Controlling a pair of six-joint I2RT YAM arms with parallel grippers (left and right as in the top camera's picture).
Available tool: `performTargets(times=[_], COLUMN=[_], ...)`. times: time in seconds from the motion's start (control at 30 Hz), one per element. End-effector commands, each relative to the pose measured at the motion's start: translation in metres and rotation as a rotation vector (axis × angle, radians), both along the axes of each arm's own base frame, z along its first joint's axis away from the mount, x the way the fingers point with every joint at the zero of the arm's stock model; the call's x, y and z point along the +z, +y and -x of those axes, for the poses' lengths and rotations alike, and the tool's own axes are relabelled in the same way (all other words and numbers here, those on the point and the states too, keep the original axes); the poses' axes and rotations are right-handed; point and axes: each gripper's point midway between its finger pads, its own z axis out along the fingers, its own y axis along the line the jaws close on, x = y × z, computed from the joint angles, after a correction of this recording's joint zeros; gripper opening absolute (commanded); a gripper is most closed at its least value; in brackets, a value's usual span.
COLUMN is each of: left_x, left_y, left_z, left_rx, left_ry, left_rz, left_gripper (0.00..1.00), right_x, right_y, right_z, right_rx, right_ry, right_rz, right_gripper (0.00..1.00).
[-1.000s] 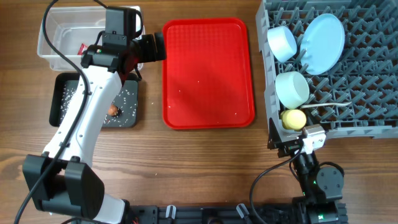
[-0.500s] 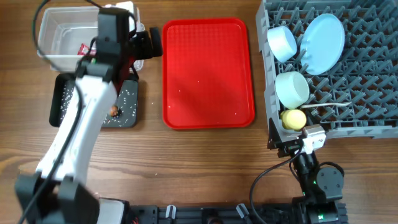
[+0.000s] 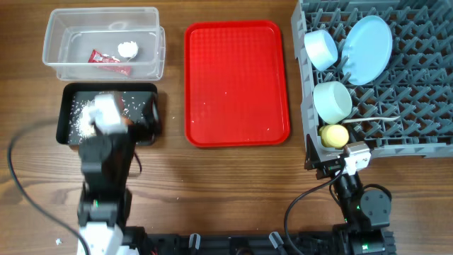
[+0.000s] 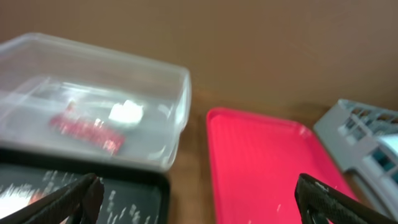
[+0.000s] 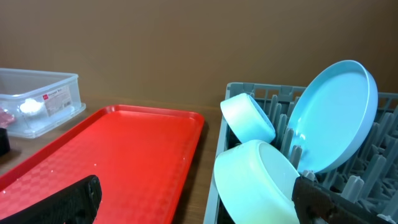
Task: Sort waste into correct bins and load items into the dishwasher rack
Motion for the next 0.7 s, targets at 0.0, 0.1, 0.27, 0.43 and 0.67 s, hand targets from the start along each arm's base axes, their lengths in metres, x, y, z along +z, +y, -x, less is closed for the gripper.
performTargets(times=[0.0,0.1,0.27,0.43,0.67], left_x=[-0.025,-0.027,-0.022,-0.024,-0.036], left_y=[0.005,0.008,0.013,0.013,0.014], left_z=[0.027,0.037,0.051,0.058,0.063], left_rx=[0.000,0.011,0.037,0.039,0.043], left_ry=[-0.047,-0.104,-0.199,-0.233,-0.190], left_rz=[0.001,-0.001,-0.009,-0.010,-0.009], left_gripper=[1.00,1.00,1.00,1.00,1.00], right_x=[0.000,0.000,0.000,0.000,0.000], right_y=[0.005,0.005,0.005,0.005,0.005], right_z=[0.001,0.001,0.001,0.001,0.001], right_rx=[0.025,0.025,0.025,0.025,0.025], right_ry=[0.002,0.003,0.002,0.002,0.002], right_rz=[-0.020,-0.020,-0.020,-0.020,-0.019], right_gripper=[1.00,1.00,1.00,1.00,1.00])
